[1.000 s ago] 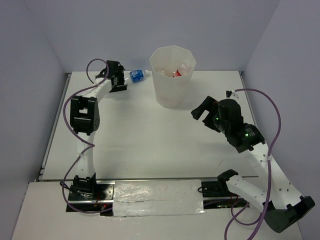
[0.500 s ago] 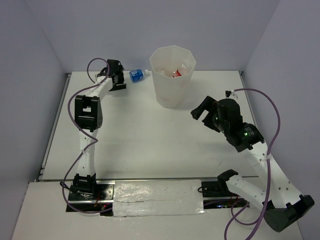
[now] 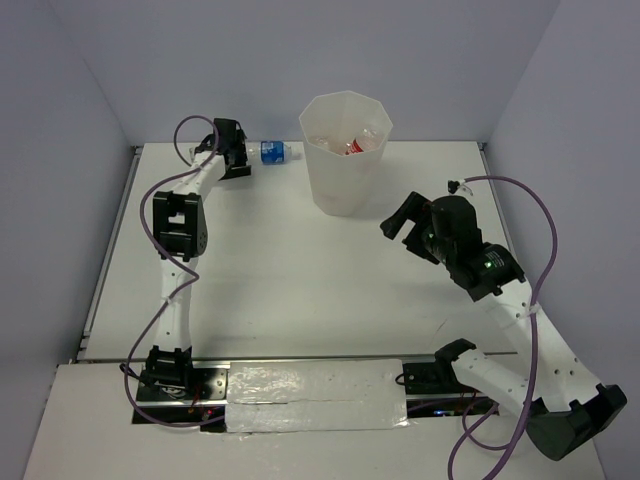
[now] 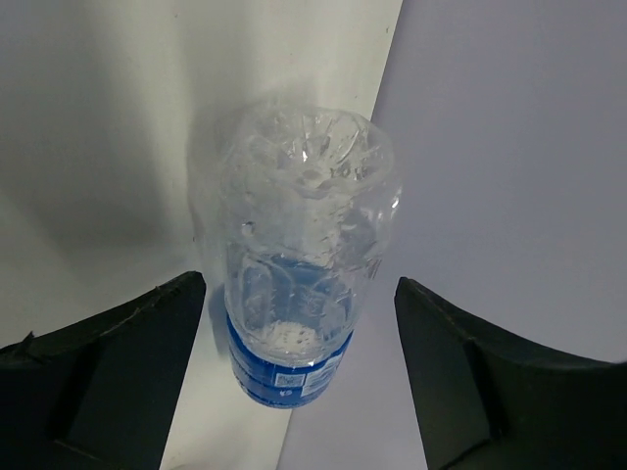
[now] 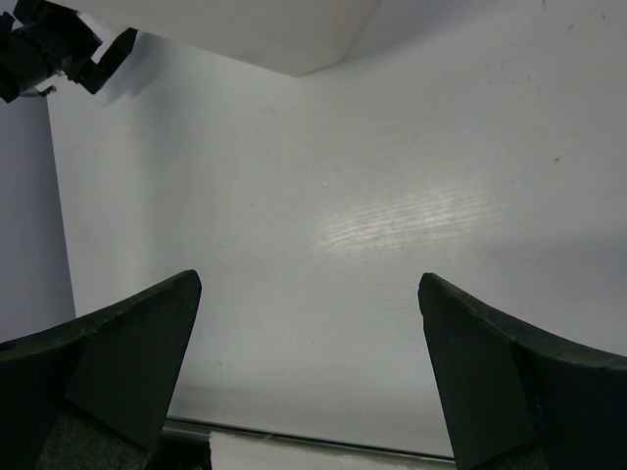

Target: Put the plastic bottles in the bin

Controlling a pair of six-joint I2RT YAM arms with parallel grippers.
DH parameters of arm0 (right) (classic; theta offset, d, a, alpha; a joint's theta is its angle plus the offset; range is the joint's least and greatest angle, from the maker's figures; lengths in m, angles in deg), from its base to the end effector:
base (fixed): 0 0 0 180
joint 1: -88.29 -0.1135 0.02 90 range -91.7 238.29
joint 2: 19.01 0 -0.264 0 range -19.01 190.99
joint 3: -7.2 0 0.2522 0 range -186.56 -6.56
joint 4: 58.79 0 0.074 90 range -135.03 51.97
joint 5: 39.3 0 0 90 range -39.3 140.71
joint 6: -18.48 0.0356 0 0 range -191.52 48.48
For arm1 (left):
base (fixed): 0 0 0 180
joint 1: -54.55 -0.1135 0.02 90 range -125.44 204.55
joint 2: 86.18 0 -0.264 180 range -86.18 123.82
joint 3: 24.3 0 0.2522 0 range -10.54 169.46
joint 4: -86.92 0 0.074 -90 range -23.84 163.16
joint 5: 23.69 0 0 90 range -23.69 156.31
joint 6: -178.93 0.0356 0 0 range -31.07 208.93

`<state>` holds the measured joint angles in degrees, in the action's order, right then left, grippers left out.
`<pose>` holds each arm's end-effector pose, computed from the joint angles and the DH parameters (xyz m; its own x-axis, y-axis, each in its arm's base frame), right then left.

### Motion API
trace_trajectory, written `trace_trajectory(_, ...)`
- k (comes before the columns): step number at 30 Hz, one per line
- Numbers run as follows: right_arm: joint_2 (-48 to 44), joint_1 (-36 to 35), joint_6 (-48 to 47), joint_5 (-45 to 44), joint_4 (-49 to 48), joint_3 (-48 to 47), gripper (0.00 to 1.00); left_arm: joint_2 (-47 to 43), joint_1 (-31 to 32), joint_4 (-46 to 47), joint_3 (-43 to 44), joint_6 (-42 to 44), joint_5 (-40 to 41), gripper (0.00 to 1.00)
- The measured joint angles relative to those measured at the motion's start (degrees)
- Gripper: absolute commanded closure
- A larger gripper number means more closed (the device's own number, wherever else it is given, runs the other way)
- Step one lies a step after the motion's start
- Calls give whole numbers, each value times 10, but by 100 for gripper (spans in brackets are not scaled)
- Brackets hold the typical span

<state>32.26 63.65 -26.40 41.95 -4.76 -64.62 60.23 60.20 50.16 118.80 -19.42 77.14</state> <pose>0.1677 0.0710 0.3477 -0.5641 0.5118 -0.6480 0.1459 0.8342 0.5318 0.5729 -0.0500 0.1749 0.2457 -0.9611 0.1261 -0.5934 -0.2520 -0.7644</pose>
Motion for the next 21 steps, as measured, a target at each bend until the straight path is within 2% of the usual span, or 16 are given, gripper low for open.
trace_trajectory(3, 0, 0, 0, 0, 0, 0, 0, 5, 0, 8, 0, 3, 0, 16)
trace_trajectory(10, -1, 0, 0, -1, 0, 0, 0, 22, -3, 31, 2, 22, 1, 16)
trace_trajectory(12, -3, 0, 0, -1, 0, 0, 0, 23, -4, 33, 2, 33, 1, 18)
trace_trajectory(17, -5, 0, 0, 0, 0, 0, 0, 24, -9, 38, 2, 51, 0, 48)
trace_trajectory(21, -5, 0, 0, 0, 0, 0, 0, 14, -13, 72, -26, 68, -4, 54)
